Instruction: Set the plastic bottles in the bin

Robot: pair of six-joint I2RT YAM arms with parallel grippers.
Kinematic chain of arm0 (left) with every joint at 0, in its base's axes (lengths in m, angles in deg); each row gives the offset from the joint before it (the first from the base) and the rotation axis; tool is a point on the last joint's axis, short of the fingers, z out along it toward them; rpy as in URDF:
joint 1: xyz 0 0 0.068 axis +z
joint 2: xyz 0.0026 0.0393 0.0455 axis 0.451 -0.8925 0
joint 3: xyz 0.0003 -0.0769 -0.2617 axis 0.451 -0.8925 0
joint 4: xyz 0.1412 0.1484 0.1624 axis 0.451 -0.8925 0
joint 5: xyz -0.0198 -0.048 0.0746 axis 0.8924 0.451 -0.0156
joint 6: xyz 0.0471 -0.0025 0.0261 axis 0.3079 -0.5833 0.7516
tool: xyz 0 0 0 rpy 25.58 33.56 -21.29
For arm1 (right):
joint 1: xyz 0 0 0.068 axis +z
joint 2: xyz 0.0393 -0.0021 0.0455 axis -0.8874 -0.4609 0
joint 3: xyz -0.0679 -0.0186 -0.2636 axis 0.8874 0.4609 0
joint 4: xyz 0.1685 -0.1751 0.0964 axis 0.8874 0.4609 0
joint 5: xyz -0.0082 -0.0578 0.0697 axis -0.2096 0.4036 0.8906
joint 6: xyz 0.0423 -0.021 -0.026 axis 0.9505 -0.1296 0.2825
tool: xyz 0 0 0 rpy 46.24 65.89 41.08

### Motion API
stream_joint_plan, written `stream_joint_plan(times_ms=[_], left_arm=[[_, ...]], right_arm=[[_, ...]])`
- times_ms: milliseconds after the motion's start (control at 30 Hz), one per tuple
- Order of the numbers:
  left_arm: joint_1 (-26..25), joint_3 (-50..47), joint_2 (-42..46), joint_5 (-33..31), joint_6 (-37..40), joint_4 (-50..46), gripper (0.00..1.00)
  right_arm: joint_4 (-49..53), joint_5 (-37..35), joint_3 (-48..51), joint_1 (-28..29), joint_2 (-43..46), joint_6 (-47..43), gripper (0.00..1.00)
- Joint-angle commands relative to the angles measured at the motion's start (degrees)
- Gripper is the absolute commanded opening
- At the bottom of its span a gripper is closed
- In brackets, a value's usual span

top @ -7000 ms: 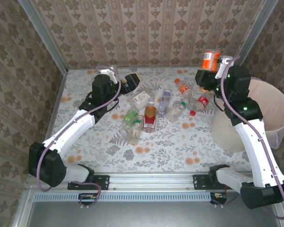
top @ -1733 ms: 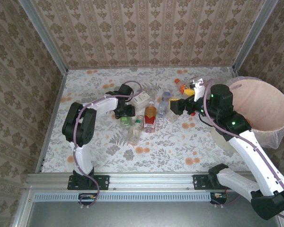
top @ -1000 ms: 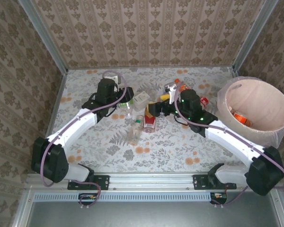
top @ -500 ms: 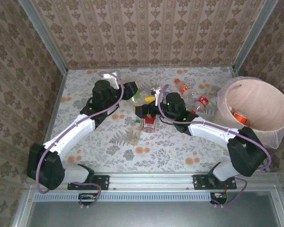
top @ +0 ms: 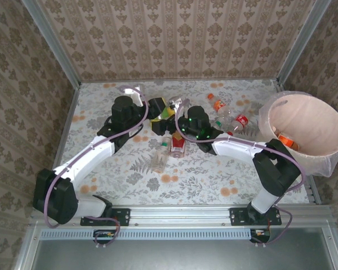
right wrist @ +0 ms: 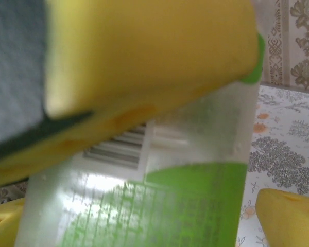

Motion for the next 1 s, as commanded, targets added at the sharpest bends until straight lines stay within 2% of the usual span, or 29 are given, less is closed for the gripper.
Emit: stream_joint_plan(times_ms=[0, 300, 433, 600, 700, 867, 967], left_arm=[[-0.4, 0.4, -0.3, 0.9, -1.0, 2.2, 0.54], [-0.4, 0.6, -0.5, 1.6, -1.2, 2.3, 0.54], [-0.2, 0.7, -0.2, 2.0, -1.2, 2.3, 0.54], [0.4, 1.0, 0.7, 2.4, -1.5, 0.5, 0.60], [1.0, 0.8, 1.4, 3.7, -1.9, 0.7, 0.67], [2.3, 0.3, 4.1, 7.3, -1.9, 3.3, 0.93], [2.5, -0.3, 6.8, 6.9, 0.2, 3.3, 1.00]], right_arm=[[-3.0, -1.4, -2.1, 0.4, -1.1, -1.3, 0.94], [0.8, -1.7, -2.7, 0.6, -0.5, -2.8, 0.69], [2.2, -2.6, -2.6, 0.6, 0.1, -3.3, 0.64], [5.9, -6.1, -2.6, 0.6, 1.4, -3.4, 0.60], [8.2, -7.3, -2.6, 0.6, 2.1, -4.1, 0.58], [12.4, -9.8, -2.4, 0.4, 4.4, -5.8, 0.55], [16.5, -11.8, -3.0, 0.1, 6.0, -6.8, 0.55]])
